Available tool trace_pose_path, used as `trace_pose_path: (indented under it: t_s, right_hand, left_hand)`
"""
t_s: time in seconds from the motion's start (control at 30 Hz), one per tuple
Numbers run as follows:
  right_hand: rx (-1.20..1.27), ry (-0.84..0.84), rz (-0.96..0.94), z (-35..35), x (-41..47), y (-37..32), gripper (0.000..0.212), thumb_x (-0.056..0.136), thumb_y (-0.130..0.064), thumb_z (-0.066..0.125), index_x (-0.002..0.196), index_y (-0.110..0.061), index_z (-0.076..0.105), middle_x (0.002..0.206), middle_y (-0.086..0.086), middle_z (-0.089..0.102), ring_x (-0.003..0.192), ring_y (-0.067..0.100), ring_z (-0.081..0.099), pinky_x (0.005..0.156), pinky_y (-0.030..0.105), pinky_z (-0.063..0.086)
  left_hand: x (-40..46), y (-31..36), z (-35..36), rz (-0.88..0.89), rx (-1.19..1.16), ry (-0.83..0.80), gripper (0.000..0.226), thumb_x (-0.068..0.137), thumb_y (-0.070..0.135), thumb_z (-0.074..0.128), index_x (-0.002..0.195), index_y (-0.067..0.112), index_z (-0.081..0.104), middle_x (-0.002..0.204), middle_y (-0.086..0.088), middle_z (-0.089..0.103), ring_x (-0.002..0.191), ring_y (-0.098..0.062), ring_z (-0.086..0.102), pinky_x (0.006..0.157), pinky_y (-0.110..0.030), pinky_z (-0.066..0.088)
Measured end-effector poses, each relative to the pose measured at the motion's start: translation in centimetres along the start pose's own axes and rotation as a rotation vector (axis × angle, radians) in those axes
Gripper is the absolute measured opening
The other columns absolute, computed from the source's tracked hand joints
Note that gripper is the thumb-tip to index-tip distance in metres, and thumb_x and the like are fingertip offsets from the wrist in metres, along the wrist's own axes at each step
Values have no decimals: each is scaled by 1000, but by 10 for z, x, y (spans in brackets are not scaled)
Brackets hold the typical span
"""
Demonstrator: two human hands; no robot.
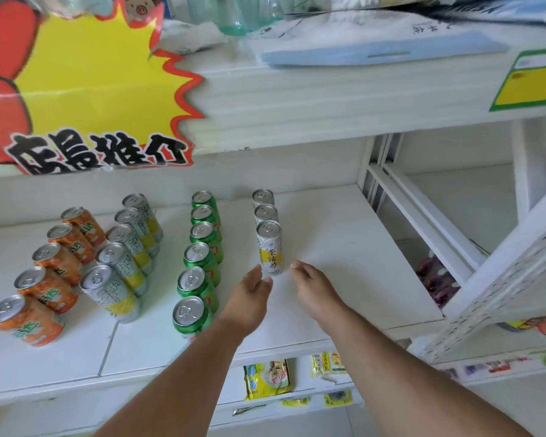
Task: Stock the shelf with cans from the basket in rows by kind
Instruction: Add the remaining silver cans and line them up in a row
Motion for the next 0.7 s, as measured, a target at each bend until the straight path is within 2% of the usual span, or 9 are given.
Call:
trace_pose_path:
  t_s: [0.13, 0.23, 0.3, 0.37, 0.43, 0.47, 0.53, 0.6, 0.7]
  right_hand:
    - [16, 48, 14, 6, -44, 3, 49, 102, -54, 43, 133, -22, 63, 127, -2, 62, 120, 17, 56, 118, 41, 39]
    - [82, 84, 1, 16, -79, 10, 68, 88, -62, 44, 141, -23, 59, 142, -1, 61, 134, 16, 55, 120, 46, 40]
    - [108, 98, 5, 22, -105, 14, 70, 89, -61, 44, 145, -19, 56, 148, 1, 59, 138, 17, 53, 120, 46, 39]
    - [98, 108, 26, 31, -131, 22, 66, 93, -60, 46, 144, -20, 57, 147, 1, 59, 138, 16, 53, 120, 46, 39]
    - [72, 117, 63, 37, -156, 34, 68, 84, -70, 46, 132, -25, 64, 133, -4, 65, 126, 11, 59, 112, 39, 46]
    - [54, 113, 76, 40, -170, 37, 59, 83, -70, 47, 119, -27, 67, 119, -7, 67, 113, 8, 62, 101, 31, 50]
    - [10, 111, 106, 42, -192, 49, 31, 98, -54, 52, 112, -29, 63, 109, -10, 60, 103, 10, 58, 86, 22, 44]
    - [-33, 115, 146, 38, -209, 68, 35, 106, -37, 52, 133, -18, 63, 125, -7, 61, 119, 14, 56, 97, 26, 41]
    - [-129, 114, 205, 27, -236, 93, 42, 107, -38, 50, 140, -14, 60, 140, 0, 62, 130, 19, 56, 107, 32, 42]
  left_hand:
    - [-39, 3, -6, 52, 57, -37, 59, 98, 46, 52, 153, 30, 35, 152, 7, 46, 132, -19, 53, 117, -43, 36]
    - [-72, -2, -16, 81, 93, -46, 57, 98, 47, 52, 151, 31, 39, 148, 5, 52, 130, -19, 54, 115, -42, 38]
    - [-96, -8, -20, 98, 93, -57, 55, 101, 40, 52, 153, 25, 39, 149, 5, 49, 132, -17, 51, 112, -31, 38]
    - [-119, -18, -20, 99, 85, -89, 54, 102, 35, 52, 153, 23, 38, 146, 6, 49, 126, -9, 54, 94, -15, 41]
    - [-139, -33, -19, 93, 85, -118, 53, 103, 32, 51, 153, 22, 37, 138, 10, 50, 107, 6, 57, 76, -2, 38]
    - [-147, -41, -18, 85, 93, -129, 53, 104, 31, 50, 153, 21, 37, 138, 10, 49, 106, 8, 55, 76, 1, 36]
    - [-161, -57, -17, 69, 130, -142, 53, 104, 31, 48, 154, 21, 36, 150, 8, 45, 127, -2, 49, 88, -3, 27]
    - [-175, -72, -12, 53, 156, -158, 52, 104, 29, 48, 154, 21, 35, 153, 8, 42, 135, -10, 44, 93, -8, 28]
    - [-190, -93, 1, 8, 153, -196, 52, 104, 24, 47, 154, 21, 34, 152, 1, 45, 122, -12, 50, 89, -17, 36]
Point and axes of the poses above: each hand's wrist, its own x-axis towards the middle knuckle, its own z-axis out of the palm, y = z × x, the point moved 10 cm from there along x, towards the middle knuckle
